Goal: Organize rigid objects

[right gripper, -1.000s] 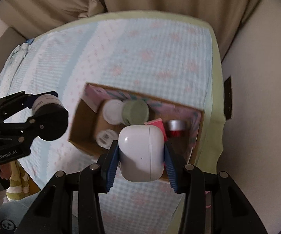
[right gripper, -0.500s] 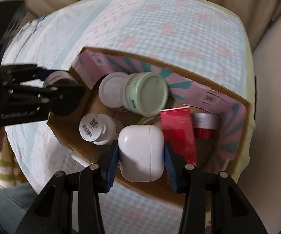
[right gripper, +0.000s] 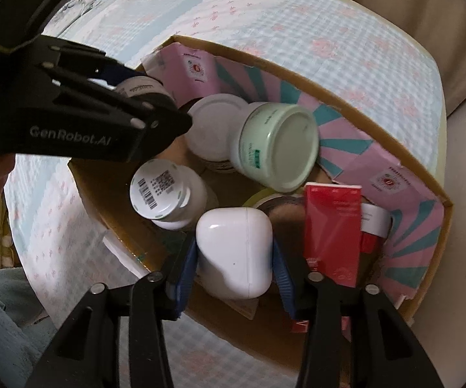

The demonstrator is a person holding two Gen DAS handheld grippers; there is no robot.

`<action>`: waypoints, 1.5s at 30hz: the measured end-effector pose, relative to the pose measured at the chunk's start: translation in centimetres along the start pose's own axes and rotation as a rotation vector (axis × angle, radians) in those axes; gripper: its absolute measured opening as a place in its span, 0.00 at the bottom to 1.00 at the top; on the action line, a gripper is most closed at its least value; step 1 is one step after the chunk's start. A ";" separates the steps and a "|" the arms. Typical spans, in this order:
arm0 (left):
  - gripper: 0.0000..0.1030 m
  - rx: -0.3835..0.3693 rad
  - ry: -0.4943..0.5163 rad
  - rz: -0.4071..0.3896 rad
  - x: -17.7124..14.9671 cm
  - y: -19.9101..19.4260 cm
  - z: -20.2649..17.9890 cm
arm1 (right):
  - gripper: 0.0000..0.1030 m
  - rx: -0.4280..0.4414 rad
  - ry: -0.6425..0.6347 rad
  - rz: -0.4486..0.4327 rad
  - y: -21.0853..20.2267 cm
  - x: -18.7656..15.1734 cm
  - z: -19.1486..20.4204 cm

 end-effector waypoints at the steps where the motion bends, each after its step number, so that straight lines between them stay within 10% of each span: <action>1: 1.00 -0.010 -0.010 -0.009 0.1 -0.3 0.1 | 0.91 -0.007 -0.005 -0.005 -0.1 0.0 0.1; 26: 1.00 -0.017 -0.058 -0.118 -0.3 -8.2 3.2 | 1.00 -0.078 0.091 -0.139 -5.4 -0.4 3.3; 35: 1.00 0.045 -0.122 -0.360 -0.1 -23.1 10.2 | 1.00 -0.159 0.004 -0.239 -14.5 4.8 10.2; 45: 1.00 0.162 -0.209 -0.699 -8.6 -41.6 20.1 | 1.00 -0.296 0.124 -0.625 -30.3 9.1 22.1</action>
Point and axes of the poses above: each gripper's, at about its wrist camera, not at the fingertips, and y roughly the way its jaws point, z to its left, x to its top, the point moved 5 cm from there along y, roughly the way its jaws point, and after that the axes turned 11 degrees about x, right-handed, at the moved point
